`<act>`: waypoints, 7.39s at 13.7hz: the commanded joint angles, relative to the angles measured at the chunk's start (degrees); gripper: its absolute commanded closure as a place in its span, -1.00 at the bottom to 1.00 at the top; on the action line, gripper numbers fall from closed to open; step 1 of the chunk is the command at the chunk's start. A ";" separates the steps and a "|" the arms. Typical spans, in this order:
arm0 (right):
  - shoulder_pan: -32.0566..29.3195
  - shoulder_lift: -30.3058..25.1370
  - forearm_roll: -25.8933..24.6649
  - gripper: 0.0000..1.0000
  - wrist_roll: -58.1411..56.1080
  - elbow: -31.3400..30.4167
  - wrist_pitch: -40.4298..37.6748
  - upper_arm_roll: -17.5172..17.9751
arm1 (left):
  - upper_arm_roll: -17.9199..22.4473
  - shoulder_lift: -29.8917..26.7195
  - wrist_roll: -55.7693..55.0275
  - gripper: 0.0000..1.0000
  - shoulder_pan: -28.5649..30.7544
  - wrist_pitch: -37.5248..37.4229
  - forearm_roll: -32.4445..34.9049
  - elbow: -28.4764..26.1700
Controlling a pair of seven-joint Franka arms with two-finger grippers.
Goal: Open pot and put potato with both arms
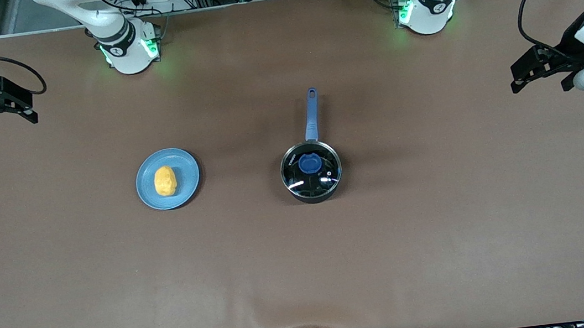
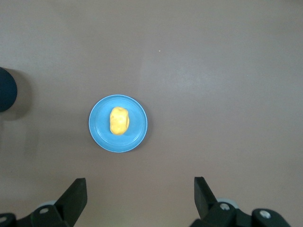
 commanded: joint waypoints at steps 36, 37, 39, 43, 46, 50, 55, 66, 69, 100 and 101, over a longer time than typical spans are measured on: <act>-0.95 -0.37 0.07 -1.00 0.08 0.14 -0.31 0.72 | -0.35 -0.23 -2.96 -1.00 -0.57 -0.04 0.45 -0.42; -0.95 -0.37 0.16 -1.00 0.08 0.14 -0.31 0.72 | -1.31 -0.14 -5.59 -1.00 -1.44 0.05 0.36 -0.42; -0.95 -0.37 0.16 -1.00 0.08 0.23 -0.31 0.72 | -4.82 1.26 -12.09 -1.00 -2.68 0.57 0.45 -0.33; -0.87 -0.28 0.16 -1.00 0.08 0.14 -0.31 0.72 | -12.03 7.31 -24.56 -1.00 -5.22 4.52 1.07 -0.33; -0.95 -0.28 0.16 -1.00 0.08 0.05 -1.27 0.72 | -12.39 14.08 -37.92 -1.00 -12.67 10.84 4.03 -0.16; -0.87 -0.28 0.16 -1.00 0.08 -0.03 -2.42 0.72 | -12.40 21.29 -46.04 -1.00 -18.49 17.26 7.31 0.11; -1.48 -0.28 0.16 -1.00 -0.01 -0.03 -3.04 0.72 | -12.40 26.04 -49.20 -1.00 -20.60 21.49 7.13 0.11; -2.36 0.07 0.86 -1.00 0.08 -0.03 -3.04 0.72 | -11.69 33.87 -57.91 -1.00 -27.73 28.61 12.84 1.07; -2.45 0.07 1.04 -1.00 0.08 -0.03 -3.04 0.72 | -11.69 33.88 -58.00 -1.00 -27.73 28.97 12.76 1.07; -2.27 0.24 1.13 -1.00 -0.19 -0.12 -3.39 0.72 | -11.17 38.27 -62.30 -0.11 -29.05 33.63 15.48 2.66; -2.27 0.33 1.13 -1.00 -0.19 -0.04 -3.13 0.72 | -11.17 38.27 -62.65 -0.06 -29.05 33.62 15.48 2.66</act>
